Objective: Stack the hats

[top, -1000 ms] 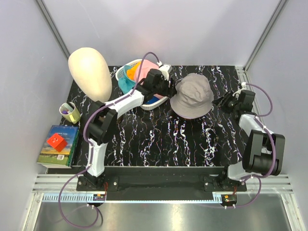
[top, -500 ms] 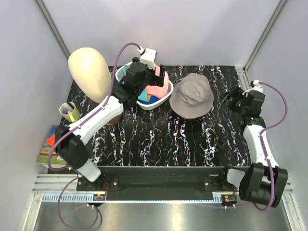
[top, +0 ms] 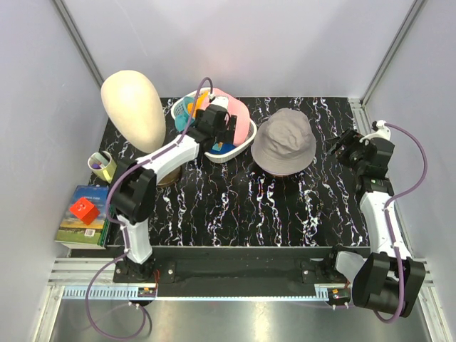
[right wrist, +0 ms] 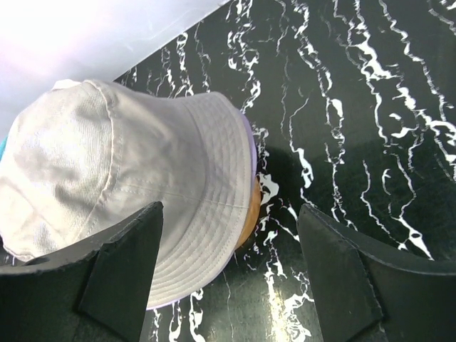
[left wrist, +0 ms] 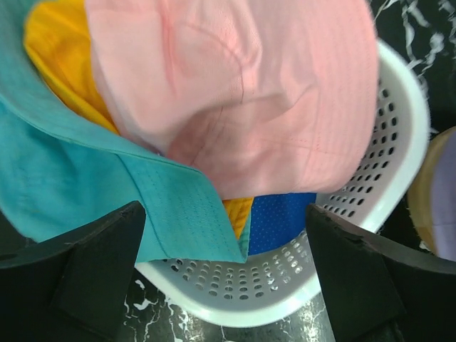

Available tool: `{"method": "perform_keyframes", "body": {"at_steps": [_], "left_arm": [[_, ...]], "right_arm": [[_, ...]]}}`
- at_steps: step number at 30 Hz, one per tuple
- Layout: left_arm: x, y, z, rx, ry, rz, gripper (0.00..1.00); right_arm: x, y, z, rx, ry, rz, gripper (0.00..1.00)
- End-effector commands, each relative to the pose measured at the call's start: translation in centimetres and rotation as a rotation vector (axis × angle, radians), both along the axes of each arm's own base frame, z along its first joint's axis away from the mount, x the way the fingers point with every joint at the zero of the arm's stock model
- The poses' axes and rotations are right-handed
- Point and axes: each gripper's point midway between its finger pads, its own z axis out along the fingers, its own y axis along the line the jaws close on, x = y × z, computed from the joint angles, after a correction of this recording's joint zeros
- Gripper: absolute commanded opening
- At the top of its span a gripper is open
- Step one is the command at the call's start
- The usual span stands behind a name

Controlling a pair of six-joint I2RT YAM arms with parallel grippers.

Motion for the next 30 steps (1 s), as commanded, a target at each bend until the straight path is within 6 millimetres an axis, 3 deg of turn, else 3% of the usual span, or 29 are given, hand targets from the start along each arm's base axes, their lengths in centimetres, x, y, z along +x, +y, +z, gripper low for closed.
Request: {"method": "perform_keyframes", "body": {"at_steps": [1,5,12,15,21,23,26,29,30], "left_arm": [[1.7,0.2,-0.4,-0.076,-0.005,0.055,0.94],[2.0,-0.2,-2.2,-0.081,0.018,0.048,0.87],[2.3,1.6,-3.1,-0.032,0.009,0.111,0.6],[2.2,2.4,-3.6,-0.009,0.015,0.127,0.54],[2.0,3.6,-3.3,0.002,0.004,0.139,0.26],[2.0,3.7,-3.4,0.005,0.008,0.136,0.12],[1.6,4.1,-2.7,0.001,-0.006,0.144,0.01],[1.0,4.5,-1.2,-0.005,-0.032,0.151,0.01],[0.8,4.8,0.2,-0.012,-0.055,0.156,0.01]], "right_arm": [[0.5,0.2,1.1,-0.012,-0.058,0.027,0.84],[0.5,0.2,1.1,-0.012,-0.06,0.027,0.84],[0.6,0.3,0.9,-0.01,-0.056,0.032,0.84],[0.6,0.4,0.8,-0.009,-0.056,0.036,0.84],[0.5,0.4,0.8,-0.007,-0.055,0.041,0.84],[0.5,0.4,0.8,-0.009,-0.056,0.041,0.84],[0.5,0.4,0.9,-0.009,-0.058,0.04,0.84],[0.5,0.5,0.8,-0.007,-0.054,0.045,0.84],[0.5,0.5,0.8,-0.006,-0.055,0.045,0.84]]}}
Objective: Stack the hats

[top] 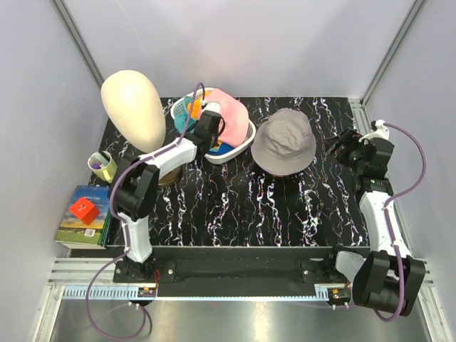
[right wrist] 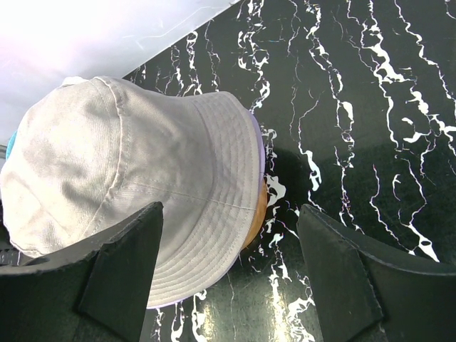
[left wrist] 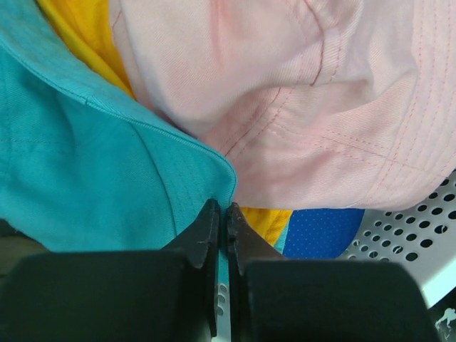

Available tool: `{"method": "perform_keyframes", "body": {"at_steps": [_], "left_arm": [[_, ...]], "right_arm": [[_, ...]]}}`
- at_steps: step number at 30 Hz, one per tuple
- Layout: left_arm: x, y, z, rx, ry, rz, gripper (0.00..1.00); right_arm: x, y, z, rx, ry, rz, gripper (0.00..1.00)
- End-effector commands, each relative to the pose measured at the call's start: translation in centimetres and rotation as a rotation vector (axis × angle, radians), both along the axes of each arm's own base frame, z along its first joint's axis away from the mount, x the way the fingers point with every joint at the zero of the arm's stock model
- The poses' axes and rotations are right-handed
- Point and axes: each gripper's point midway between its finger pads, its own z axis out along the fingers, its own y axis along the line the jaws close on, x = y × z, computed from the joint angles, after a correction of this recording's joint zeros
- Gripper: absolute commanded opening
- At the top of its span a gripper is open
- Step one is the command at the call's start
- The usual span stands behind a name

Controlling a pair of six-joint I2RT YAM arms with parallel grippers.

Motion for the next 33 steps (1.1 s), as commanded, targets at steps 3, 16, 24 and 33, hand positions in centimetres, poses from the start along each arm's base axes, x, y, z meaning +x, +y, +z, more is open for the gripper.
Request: {"method": "perform_keyframes", "body": {"at_steps": [3,16,24,33], "left_arm": [[-0.8,3.1,7.2,0.006,-0.143,0.075,0.01],[-2.2,3.8,12.5,0.139,-0.225,0.007,0.19],[-5.0,-2.5,17.0,0.167,-0.356,-0.151,0.84],[2.5,-5.9,13.6,0.18,-0.272,-0.297,0.89]], "right_arm": [[0.2,0.0,1.0,-0.015,-0.044,0.013,0.84],[0.2,0.2,1.1,-0.01,-0.043,0.022,0.84],[0.2,0.5,1.1,-0.002,-0.042,0.037,0.84],[0.2,0.5,1.3,-0.007,-0.048,0.038,0.85]]}}
